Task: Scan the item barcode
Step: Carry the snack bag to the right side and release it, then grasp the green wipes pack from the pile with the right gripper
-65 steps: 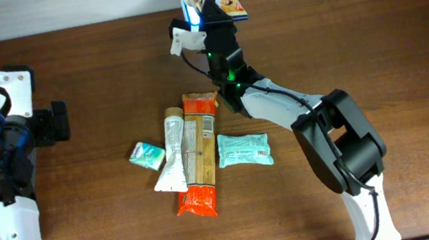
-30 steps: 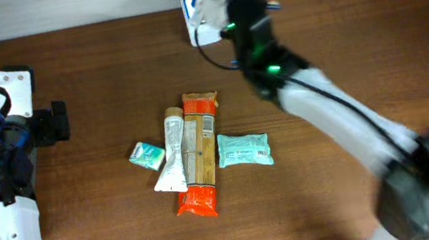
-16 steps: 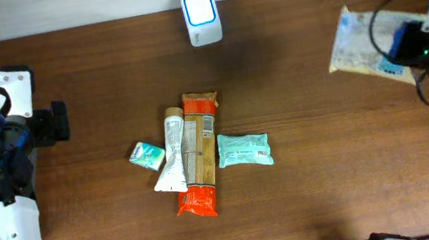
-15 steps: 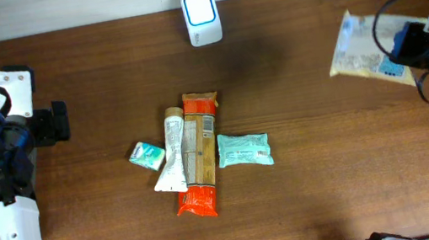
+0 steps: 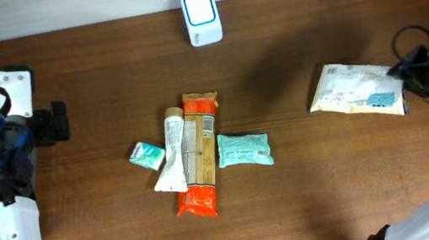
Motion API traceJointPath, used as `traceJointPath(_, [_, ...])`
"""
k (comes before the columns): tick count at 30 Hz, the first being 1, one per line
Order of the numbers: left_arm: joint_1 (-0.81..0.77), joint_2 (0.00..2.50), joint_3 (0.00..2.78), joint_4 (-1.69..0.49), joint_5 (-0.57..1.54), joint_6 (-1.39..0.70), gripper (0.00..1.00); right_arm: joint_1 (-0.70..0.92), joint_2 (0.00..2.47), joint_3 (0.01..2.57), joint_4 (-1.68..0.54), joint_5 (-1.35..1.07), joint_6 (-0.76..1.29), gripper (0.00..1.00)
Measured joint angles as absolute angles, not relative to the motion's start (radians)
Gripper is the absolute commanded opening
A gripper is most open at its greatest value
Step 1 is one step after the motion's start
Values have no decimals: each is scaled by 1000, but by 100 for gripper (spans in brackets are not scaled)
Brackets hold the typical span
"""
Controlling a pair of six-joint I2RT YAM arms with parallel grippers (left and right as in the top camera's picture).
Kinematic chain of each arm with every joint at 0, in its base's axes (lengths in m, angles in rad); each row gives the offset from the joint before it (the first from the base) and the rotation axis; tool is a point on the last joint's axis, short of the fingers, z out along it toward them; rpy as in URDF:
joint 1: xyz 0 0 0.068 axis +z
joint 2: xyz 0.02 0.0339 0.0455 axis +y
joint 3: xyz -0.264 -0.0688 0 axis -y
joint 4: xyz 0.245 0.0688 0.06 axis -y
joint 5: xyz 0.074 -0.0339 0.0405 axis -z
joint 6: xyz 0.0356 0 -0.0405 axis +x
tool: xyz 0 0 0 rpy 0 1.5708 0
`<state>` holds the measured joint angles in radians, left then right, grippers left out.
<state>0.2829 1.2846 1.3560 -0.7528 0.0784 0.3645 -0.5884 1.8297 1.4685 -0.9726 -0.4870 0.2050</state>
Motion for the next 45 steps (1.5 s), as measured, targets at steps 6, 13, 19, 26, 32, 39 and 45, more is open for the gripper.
traceJointPath(6, [283, 1285, 1356, -752, 78, 364, 99, -590, 1801, 1692, -1188, -457, 191, 70])
traceJointPath(13, [283, 1285, 1356, -752, 78, 364, 99, -278, 1776, 1749, -1309, -492, 62, 64])
traceJointPath(19, [283, 1285, 1356, -753, 78, 364, 99, 99, 1782, 1678, -1297, -435, 47, 11])
traceJointPath(26, [283, 1285, 1356, -753, 78, 364, 99, 297, 1802, 1445, -1145, -405, 91, 4])
traceJointPath(32, [283, 1285, 1356, -753, 78, 364, 99, 424, 1805, 1286, -1016, -403, 107, 4])
traceJointPath(39, [283, 1285, 1356, -753, 78, 364, 99, 478, 1806, 1166, -873, -400, 105, 4])
traceJointPath(45, [283, 1285, 1356, -753, 78, 364, 99, 480, 1806, 1139, -834, -400, 110, 4])
